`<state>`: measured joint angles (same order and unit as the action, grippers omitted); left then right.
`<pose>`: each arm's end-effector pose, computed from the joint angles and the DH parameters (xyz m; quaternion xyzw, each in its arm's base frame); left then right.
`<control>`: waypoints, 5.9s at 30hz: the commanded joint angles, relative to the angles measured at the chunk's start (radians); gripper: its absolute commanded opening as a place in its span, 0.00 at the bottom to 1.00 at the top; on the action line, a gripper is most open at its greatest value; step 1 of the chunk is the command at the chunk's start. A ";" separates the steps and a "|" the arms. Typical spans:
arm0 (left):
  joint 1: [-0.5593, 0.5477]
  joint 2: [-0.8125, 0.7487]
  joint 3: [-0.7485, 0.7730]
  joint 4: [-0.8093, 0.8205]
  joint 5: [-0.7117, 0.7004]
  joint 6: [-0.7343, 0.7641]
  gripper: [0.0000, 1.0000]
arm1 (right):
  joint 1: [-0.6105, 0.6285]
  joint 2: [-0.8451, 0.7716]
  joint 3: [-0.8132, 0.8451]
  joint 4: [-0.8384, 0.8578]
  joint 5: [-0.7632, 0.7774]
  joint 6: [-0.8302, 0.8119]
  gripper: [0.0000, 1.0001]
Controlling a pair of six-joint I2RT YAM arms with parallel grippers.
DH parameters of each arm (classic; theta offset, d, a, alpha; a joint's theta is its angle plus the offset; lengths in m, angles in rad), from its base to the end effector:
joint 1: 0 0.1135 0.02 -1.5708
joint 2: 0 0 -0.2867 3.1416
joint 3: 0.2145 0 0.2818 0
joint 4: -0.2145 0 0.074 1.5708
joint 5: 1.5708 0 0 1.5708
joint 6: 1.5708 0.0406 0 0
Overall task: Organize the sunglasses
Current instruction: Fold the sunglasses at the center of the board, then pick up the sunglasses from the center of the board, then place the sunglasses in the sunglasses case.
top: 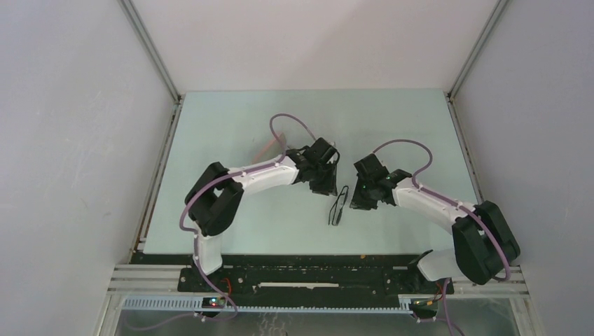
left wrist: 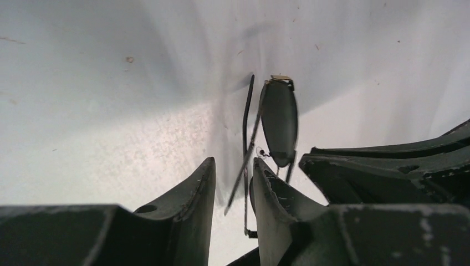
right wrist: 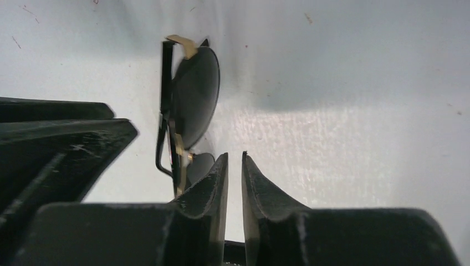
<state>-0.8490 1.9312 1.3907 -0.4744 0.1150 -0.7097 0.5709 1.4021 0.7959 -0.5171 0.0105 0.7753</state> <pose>0.2928 -0.3397 0.1944 0.0825 0.9566 -0.2318 0.1560 0.2374 0.1520 0.1852 0.1006 0.9699 0.1343 0.1767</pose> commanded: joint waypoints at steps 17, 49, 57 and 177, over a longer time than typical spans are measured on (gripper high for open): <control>0.087 -0.277 -0.225 0.027 -0.086 0.001 0.36 | 0.053 -0.079 0.073 -0.013 0.003 0.045 0.44; 0.340 -0.700 -0.407 -0.075 -0.185 0.052 0.38 | 0.084 0.303 0.153 0.270 -0.132 0.318 0.63; 0.351 -0.692 -0.424 -0.058 -0.176 0.056 0.38 | 0.090 0.340 0.175 0.253 -0.102 0.320 0.51; 0.784 -0.453 -0.179 -0.113 0.156 0.125 0.39 | 0.119 0.718 0.704 0.403 -0.079 0.439 0.50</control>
<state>-0.0750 1.5089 1.2228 -0.6121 0.2470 -0.5938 0.6987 2.1883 1.5127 -0.1158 -0.0795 1.2480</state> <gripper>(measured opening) 0.395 0.514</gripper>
